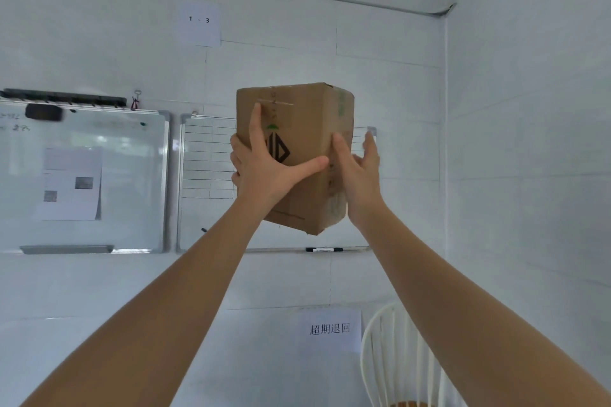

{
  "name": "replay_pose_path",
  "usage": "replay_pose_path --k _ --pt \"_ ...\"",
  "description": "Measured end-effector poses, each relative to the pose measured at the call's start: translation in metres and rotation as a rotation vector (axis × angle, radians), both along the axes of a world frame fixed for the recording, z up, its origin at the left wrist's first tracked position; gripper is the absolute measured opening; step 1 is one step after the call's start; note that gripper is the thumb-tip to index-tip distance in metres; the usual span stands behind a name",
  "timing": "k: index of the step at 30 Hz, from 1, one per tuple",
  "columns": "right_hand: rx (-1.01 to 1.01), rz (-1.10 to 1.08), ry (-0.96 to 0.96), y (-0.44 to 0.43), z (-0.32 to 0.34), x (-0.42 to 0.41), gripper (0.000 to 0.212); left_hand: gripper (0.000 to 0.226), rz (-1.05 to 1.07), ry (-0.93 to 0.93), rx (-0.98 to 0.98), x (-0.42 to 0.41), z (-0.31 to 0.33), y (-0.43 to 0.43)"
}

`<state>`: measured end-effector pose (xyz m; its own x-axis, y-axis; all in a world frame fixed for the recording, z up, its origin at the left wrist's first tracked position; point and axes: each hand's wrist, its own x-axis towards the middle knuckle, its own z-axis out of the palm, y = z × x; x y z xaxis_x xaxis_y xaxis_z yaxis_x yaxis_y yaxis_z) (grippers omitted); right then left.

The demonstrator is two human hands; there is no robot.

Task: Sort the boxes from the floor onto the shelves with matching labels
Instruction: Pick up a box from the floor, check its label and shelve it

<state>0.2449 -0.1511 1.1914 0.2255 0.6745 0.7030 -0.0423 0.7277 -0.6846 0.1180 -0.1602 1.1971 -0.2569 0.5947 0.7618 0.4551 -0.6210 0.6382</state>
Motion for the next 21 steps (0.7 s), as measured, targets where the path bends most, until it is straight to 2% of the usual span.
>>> replay_pose_path --k 1,2,4,6,10,14,18,21 --pt "-0.086 0.047 -0.023 0.0 0.0 0.004 0.07 0.132 -0.043 0.011 -0.015 -0.002 0.0 -0.001" --pt "-0.131 0.09 -0.048 -0.002 -0.001 0.007 0.062 0.132 -0.085 0.022 -0.026 -0.003 0.0 -0.001" --pt "-0.136 0.122 -0.06 -0.006 -0.005 0.008 0.047 0.131 -0.138 0.052 -0.045 -0.007 -0.002 -0.001" --pt "-0.086 0.109 -0.035 -0.006 -0.008 0.006 0.043 0.13 -0.188 0.077 -0.06 -0.009 -0.005 0.001" --pt "-0.008 0.056 -0.06 -0.004 -0.01 -0.007 0.053 0.122 -0.366 0.005 -0.037 -0.003 -0.013 -0.001" --pt "0.027 0.069 -0.076 -0.001 -0.01 -0.011 0.062 0.088 -0.475 -0.103 0.035 -0.004 -0.02 0.002" --pt "0.047 0.032 -0.1 0.002 -0.01 -0.014 0.091 0.066 -0.51 -0.178 0.044 -0.008 -0.027 0.003" --pt "0.078 -0.055 -0.164 0.005 -0.015 -0.015 0.089 0.046 -0.479 -0.207 0.06 -0.008 -0.03 0.004"
